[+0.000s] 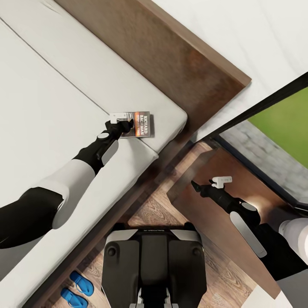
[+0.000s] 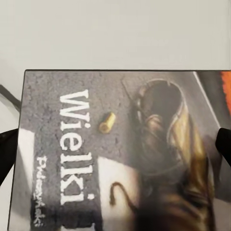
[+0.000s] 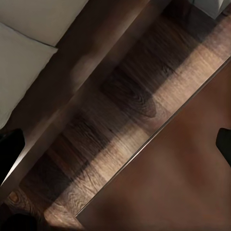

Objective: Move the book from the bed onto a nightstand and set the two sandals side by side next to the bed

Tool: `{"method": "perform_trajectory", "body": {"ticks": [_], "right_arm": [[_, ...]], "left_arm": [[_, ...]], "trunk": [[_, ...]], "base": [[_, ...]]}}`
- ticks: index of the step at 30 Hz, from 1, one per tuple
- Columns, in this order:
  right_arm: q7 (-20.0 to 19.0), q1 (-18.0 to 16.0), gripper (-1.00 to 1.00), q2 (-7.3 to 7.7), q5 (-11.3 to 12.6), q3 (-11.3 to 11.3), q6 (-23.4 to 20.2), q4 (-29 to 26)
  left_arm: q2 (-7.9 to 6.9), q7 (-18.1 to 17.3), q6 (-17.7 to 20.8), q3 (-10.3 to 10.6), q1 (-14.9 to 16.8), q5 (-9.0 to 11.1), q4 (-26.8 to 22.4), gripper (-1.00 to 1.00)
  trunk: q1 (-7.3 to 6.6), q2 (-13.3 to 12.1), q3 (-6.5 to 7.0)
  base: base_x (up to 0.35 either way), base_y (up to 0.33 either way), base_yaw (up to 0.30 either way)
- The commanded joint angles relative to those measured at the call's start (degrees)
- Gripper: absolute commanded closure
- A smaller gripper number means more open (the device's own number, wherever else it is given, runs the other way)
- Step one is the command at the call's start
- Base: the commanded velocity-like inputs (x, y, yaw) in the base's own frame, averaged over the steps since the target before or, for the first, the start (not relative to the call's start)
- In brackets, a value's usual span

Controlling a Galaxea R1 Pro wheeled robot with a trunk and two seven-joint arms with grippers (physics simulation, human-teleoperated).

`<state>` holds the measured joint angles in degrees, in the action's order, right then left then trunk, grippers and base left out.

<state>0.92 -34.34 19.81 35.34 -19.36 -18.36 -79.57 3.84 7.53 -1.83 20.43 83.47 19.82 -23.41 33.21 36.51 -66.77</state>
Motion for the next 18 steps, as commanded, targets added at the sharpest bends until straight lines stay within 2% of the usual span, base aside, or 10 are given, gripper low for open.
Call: {"method": "perform_trajectory", "body": {"ticks": [1, 13, 18], "right_arm": [[0.1, -0.02, -1.0, 0.05, 0.32, -0.06, -0.19, -0.06], [0.09, -0.01, -1.0, 0.07, 0.3, -0.06, -0.27, -0.06], [0.12, -0.01, -1.0, 0.05, 0.27, -0.06, -0.27, -0.06]], "left_arm": [[0.0, 0.21, -0.19, 0.82, -0.02, 0.93, 3.55, -1.0], [0.15, 0.15, -0.19, 0.84, -0.79, 0.84, 3.1, -1.0], [0.87, 0.12, -0.19, 0.84, -1.04, 0.84, 3.03, -1.0]], "trunk": [[0.04, 0.04, -0.04], [0.04, 0.04, -0.04], [0.04, 0.04, -0.04]], "base": [[0.0, 0.0, 0.0], [0.0, 0.0, 0.0], [0.0, 0.0, 0.0]]}}
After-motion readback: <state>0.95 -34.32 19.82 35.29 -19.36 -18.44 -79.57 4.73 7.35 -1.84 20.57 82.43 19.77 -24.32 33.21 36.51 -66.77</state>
